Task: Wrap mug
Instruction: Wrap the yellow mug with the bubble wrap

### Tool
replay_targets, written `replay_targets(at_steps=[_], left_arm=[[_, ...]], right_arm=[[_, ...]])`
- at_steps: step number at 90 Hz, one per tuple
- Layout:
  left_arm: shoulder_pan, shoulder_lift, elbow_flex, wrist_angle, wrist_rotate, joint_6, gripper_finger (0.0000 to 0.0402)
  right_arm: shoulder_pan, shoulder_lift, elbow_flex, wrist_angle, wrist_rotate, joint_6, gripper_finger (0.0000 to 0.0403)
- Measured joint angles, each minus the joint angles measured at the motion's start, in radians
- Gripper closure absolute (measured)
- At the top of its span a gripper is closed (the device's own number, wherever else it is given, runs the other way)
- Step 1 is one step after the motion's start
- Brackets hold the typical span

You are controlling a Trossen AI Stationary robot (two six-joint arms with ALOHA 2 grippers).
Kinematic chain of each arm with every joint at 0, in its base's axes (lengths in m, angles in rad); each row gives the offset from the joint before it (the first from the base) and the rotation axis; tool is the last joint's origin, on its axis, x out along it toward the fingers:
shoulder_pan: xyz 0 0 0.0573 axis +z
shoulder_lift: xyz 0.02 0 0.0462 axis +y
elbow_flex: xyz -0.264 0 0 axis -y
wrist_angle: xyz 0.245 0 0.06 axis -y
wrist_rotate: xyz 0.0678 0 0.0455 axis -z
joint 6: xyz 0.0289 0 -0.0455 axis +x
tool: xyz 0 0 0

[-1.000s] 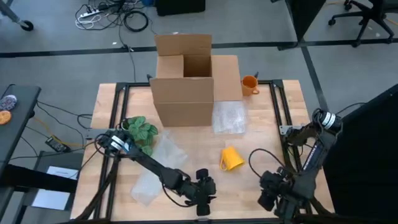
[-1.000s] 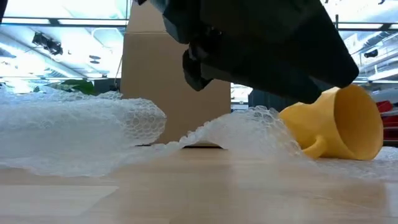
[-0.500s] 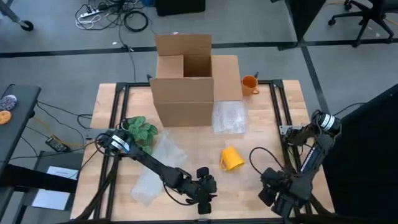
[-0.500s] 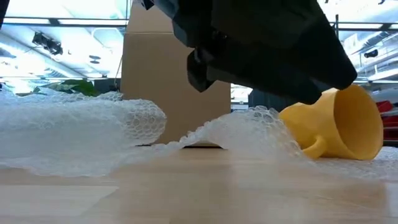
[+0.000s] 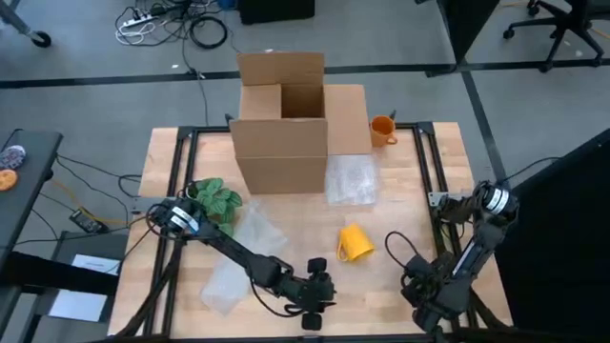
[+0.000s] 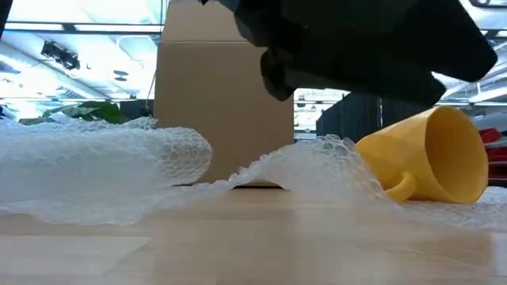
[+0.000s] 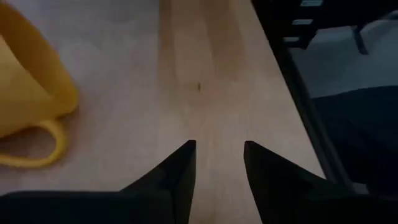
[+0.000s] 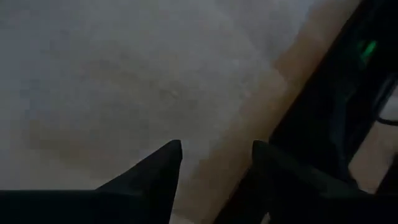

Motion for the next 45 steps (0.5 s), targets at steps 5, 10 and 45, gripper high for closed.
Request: replay_targets(at_steps=[5, 10, 45], left_arm=[[0.001, 0.000, 0.000, 0.024, -0.018, 0.005, 0.0280], [0.003, 0.000, 0.000, 0.062, -0.041, 0.000, 0.0280], [0.036, 0.000, 0.001, -0.046, -0.274, 0.027, 0.0280]], right_arm=[[-0.001, 0.009, 0.000, 0.014, 0.009, -0.001, 0.0227], [-0.007, 0.023, 0.000, 0.055, 0.038, -0.010, 0.0227], [-0.044, 0.012, 0.001, 0.238, 0.239, -0.138, 0.0227]])
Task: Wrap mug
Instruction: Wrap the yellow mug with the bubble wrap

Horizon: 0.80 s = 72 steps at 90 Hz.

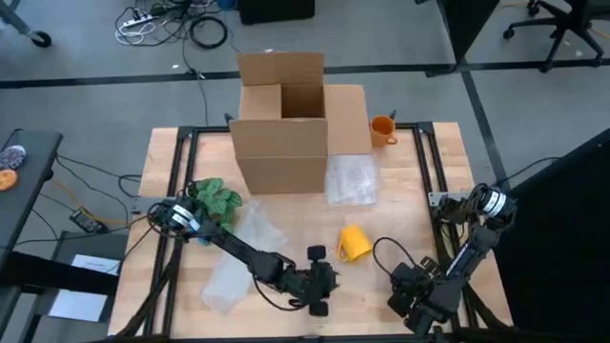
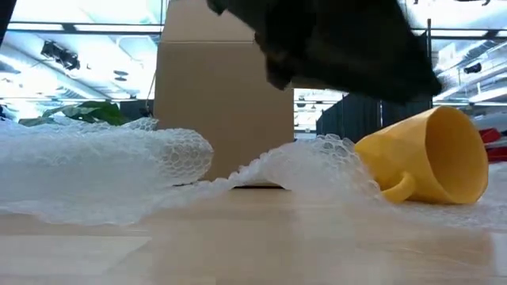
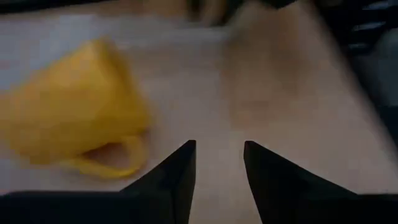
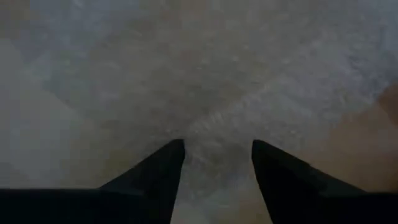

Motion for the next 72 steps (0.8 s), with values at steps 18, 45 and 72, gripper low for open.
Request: replay_targets(at_steps=[18, 45, 72], left_arm=[[0.027, 0.009, -0.015, 0.002, -0.047, 0.029, 0.0279], [0.088, 0.049, -0.051, 0.153, 0.090, 0.043, 0.0270], [0.131, 0.106, -0.051, 0.184, 0.164, 0.006, 0.0270]], right_arm=[[-0.006, 0.006, 0.000, -0.008, 0.045, -0.007, 0.0227], [-0.021, 0.010, 0.000, -0.012, 0.067, -0.008, 0.0227], [-0.039, 0.010, 0.000, -0.011, 0.087, -0.027, 0.0227]])
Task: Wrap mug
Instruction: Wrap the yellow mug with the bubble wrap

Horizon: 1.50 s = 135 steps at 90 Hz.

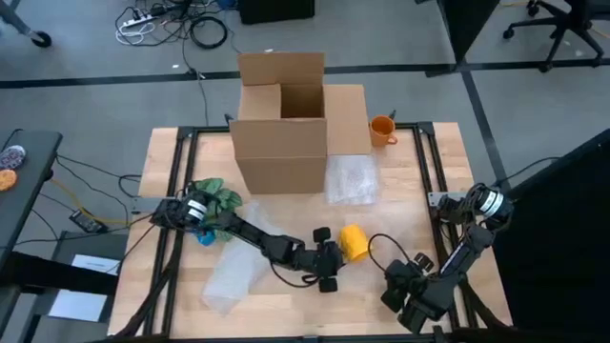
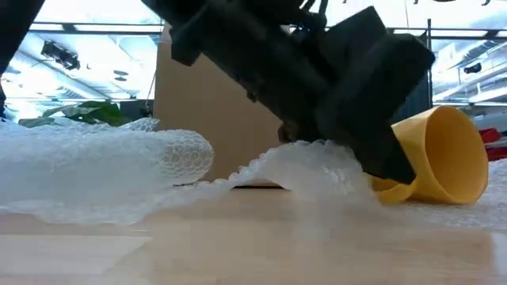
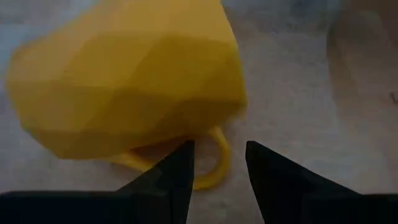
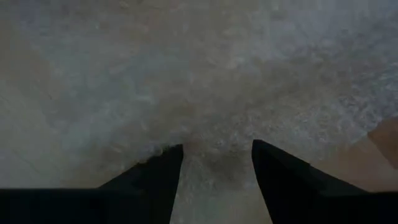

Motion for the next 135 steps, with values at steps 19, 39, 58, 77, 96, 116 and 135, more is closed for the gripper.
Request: replay_targets(at_steps=[19, 39, 58, 77, 96, 116, 135], left_arm=[[0.007, 0.052, 0.006, 0.060, 0.040, -0.010, 0.0272], [0.007, 0.053, 0.016, 0.036, 0.007, -0.009, 0.0341], [-0.002, 0.048, 0.018, 0.024, -0.044, -0.002, 0.0391], [-0.024, -0.022, 0.011, -0.105, -0.120, 0.021, 0.0399], [-0.028, -0.100, 0.014, -0.162, -0.197, 0.047, 0.0400], [-0.024, -0.099, 0.014, -0.061, -0.198, 0.083, 0.0398], [-0.006, -0.092, 0.015, -0.038, -0.181, 0.128, 0.0400]], right_arm=[[-0.006, 0.000, 0.000, 0.004, 0.009, -0.001, 0.0227], [-0.006, 0.000, 0.000, 0.006, 0.002, -0.009, 0.0227], [-0.005, 0.000, 0.000, 0.088, -0.012, -0.084, 0.0227], [-0.002, -0.004, 0.002, 0.176, -0.107, -0.124, 0.0227], [0.019, -0.012, 0.017, 0.226, -0.291, -0.101, 0.0227], [0.029, -0.059, 0.058, 0.202, -0.325, -0.080, 0.0229], [0.029, -0.082, 0.086, 0.126, -0.242, -0.101, 0.0229]])
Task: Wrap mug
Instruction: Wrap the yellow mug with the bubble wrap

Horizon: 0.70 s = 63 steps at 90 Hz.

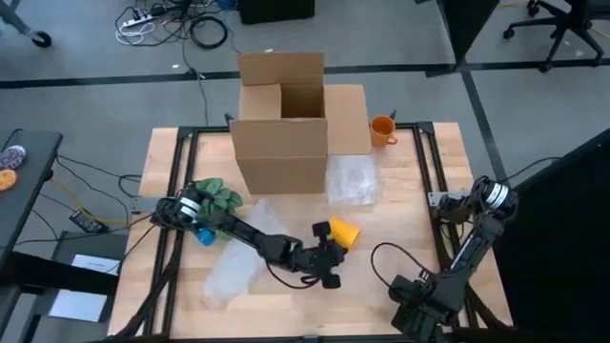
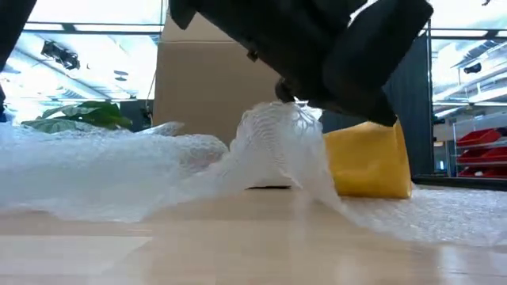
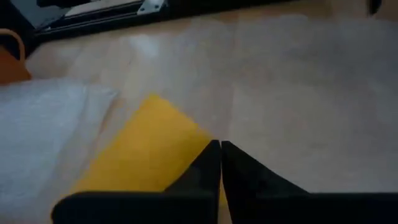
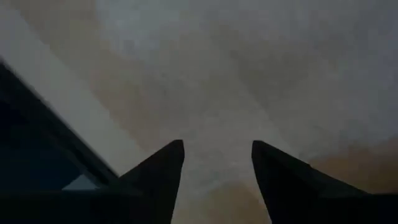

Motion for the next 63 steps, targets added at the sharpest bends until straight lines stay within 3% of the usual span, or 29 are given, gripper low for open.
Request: replay_targets(at_steps=[22, 32, 46, 63], left_arm=[[0.003, -0.004, 0.004, -0.016, -0.018, 0.049, 0.0401], [0.004, -0.006, 0.060, -0.085, -0.032, 0.054, 0.0401], [-0.012, -0.009, 0.175, -0.380, -0.054, 0.085, 0.0401], [-0.037, -0.010, 0.279, -0.884, -0.056, 0.036, 0.0402]], right_arm=[[-0.016, 0.000, -0.001, -0.047, 0.129, -0.066, 0.0229], [-0.028, 0.000, -0.001, -0.052, 0.272, -0.116, 0.0229], [-0.050, 0.000, -0.022, -0.036, 0.659, -0.146, 0.0229], [-0.107, 0.000, -0.109, 0.045, 0.794, -0.148, 0.0232]])
